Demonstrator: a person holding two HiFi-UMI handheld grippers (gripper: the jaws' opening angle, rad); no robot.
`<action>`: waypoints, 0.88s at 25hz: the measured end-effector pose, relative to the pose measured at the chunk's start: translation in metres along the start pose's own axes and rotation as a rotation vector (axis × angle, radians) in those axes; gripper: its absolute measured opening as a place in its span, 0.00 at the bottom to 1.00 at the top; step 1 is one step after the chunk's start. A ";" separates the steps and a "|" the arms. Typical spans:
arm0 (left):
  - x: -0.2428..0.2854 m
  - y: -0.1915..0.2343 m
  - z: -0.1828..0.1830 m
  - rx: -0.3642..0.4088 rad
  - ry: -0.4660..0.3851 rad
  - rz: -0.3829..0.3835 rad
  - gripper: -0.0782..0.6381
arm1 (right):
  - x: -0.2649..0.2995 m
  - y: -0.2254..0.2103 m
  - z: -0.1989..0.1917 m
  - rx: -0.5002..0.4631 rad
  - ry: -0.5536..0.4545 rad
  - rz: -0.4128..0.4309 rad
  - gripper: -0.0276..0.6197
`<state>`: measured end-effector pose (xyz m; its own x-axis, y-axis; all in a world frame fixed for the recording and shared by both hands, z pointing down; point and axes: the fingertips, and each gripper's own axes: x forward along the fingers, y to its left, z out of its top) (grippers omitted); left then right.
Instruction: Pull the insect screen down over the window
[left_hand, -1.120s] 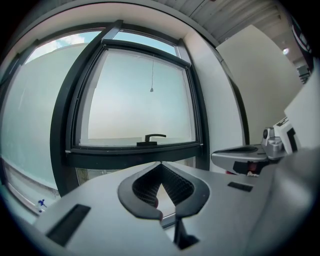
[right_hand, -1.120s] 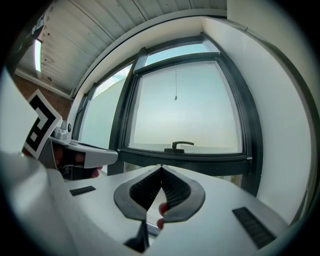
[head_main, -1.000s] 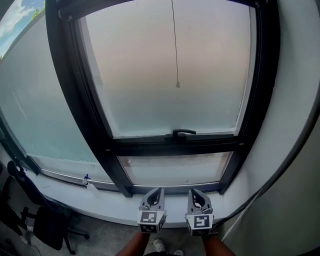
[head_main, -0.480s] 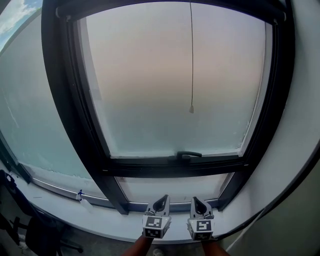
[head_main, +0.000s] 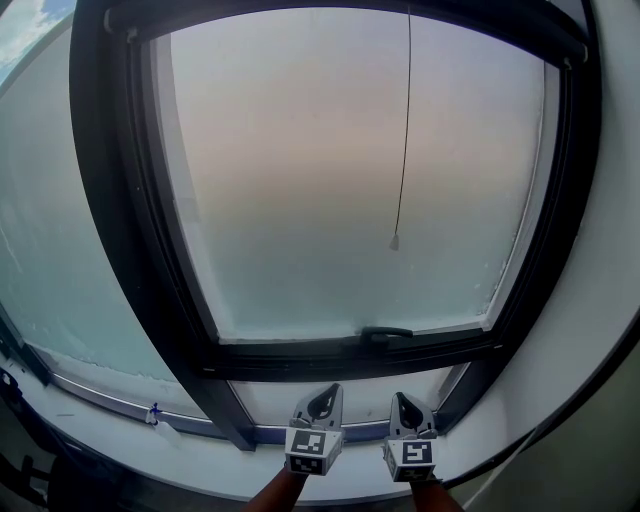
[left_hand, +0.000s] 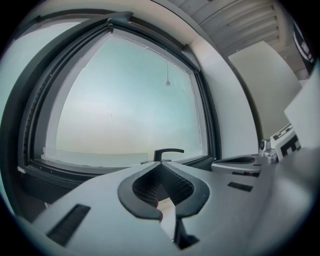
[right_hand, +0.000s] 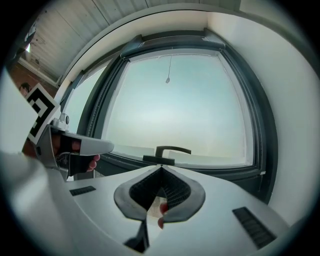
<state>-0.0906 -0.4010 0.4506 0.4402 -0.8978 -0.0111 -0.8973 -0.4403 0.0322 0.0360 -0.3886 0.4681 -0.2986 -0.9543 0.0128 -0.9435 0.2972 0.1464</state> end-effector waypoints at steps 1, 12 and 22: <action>0.003 0.002 0.004 -0.021 -0.005 -0.004 0.11 | 0.005 0.000 0.004 -0.022 -0.013 0.010 0.05; 0.036 -0.002 0.067 0.111 -0.109 -0.034 0.11 | 0.049 -0.028 0.077 -0.249 -0.155 0.067 0.05; 0.064 0.009 0.204 0.470 -0.255 0.010 0.11 | 0.077 -0.069 0.210 -0.413 -0.317 0.059 0.05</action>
<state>-0.0774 -0.4637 0.2465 0.4616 -0.8488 -0.2577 -0.8457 -0.3334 -0.4167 0.0480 -0.4757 0.2516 -0.4388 -0.8608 -0.2580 -0.8076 0.2518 0.5333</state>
